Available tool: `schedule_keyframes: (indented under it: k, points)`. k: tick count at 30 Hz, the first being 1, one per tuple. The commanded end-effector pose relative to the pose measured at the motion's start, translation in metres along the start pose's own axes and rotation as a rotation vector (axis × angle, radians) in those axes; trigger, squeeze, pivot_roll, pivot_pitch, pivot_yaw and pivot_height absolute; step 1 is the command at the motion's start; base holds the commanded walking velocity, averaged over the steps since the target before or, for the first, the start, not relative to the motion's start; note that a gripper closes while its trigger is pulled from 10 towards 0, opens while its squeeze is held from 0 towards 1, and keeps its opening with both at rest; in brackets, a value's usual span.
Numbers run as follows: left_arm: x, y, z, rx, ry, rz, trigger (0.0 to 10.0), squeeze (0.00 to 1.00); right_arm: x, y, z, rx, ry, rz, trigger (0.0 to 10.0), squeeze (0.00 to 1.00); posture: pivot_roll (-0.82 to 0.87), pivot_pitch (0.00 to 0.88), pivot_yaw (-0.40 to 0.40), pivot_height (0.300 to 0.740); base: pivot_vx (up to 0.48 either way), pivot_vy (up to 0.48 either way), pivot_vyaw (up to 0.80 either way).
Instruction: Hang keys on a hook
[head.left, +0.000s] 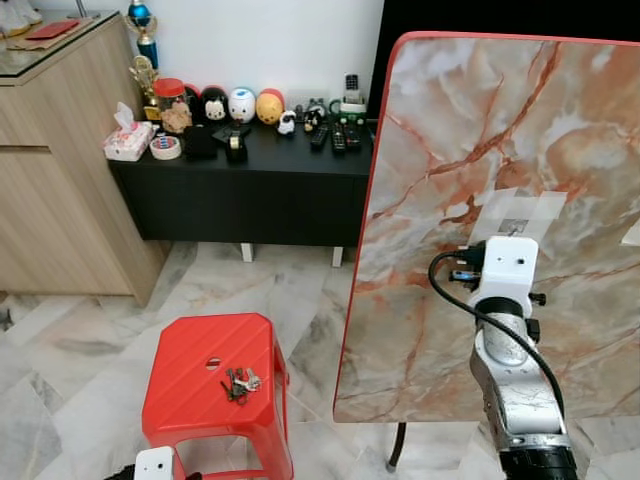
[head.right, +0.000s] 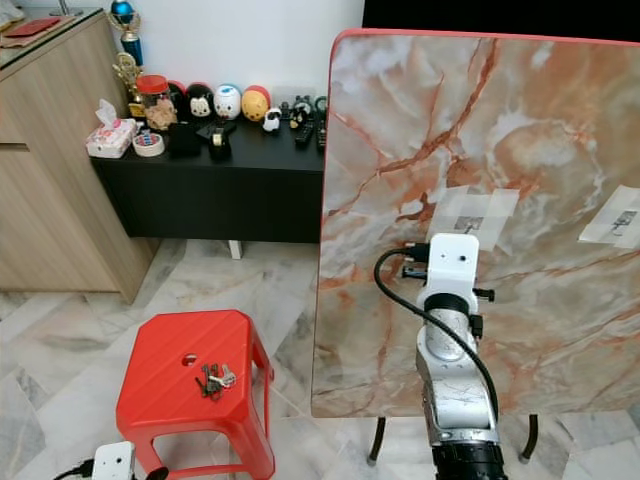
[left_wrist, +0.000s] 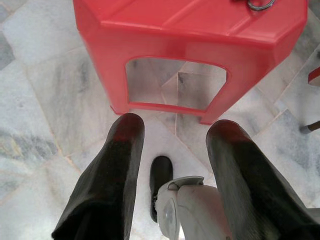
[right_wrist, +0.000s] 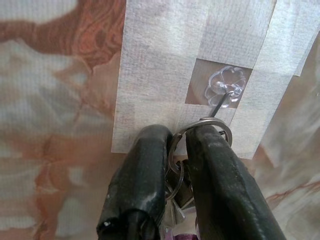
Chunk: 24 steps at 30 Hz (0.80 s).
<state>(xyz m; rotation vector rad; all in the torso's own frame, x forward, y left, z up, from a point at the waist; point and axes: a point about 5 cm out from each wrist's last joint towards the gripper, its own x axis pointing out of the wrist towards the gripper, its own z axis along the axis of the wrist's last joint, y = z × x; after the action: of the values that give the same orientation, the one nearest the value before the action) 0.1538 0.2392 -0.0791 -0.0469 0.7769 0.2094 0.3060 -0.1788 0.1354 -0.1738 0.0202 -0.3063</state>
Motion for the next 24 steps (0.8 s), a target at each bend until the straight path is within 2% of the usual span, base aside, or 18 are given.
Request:
schedule_keyframes:
  k: [1, 13, 22, 24]
  points:
    - [-0.002, 0.000, -0.006, 0.001, 0.024, 0.001, 10.0, 0.00, -0.001, -0.002, 0.015, 0.013, -0.077, -0.017, 10.0, 0.00, 0.05, 0.000, -0.072, 0.740, 0.000, 0.000, 0.00]
    - [-0.002, 0.004, -0.006, 0.001, 0.036, 0.007, 10.0, 0.00, 0.001, -0.017, 0.021, 0.011, -0.111, -0.121, 10.0, 0.00, 0.05, 0.000, -0.070, 0.740, 0.000, 0.000, 0.00]
    - [-0.002, 0.004, -0.007, 0.003, 0.039, 0.008, 10.0, 0.00, 0.000, -0.021, 0.022, 0.017, -0.126, -0.150, 10.0, 0.00, 0.05, 0.000, -0.070, 0.740, 0.000, 0.000, 0.00]
    - [-0.002, 0.003, -0.007, 0.003, 0.040, 0.008, 10.0, 0.00, -0.003, -0.020, 0.021, 0.051, -0.128, -0.144, 10.0, 0.00, 0.05, 0.000, -0.071, 0.740, 0.000, 0.000, 0.00]
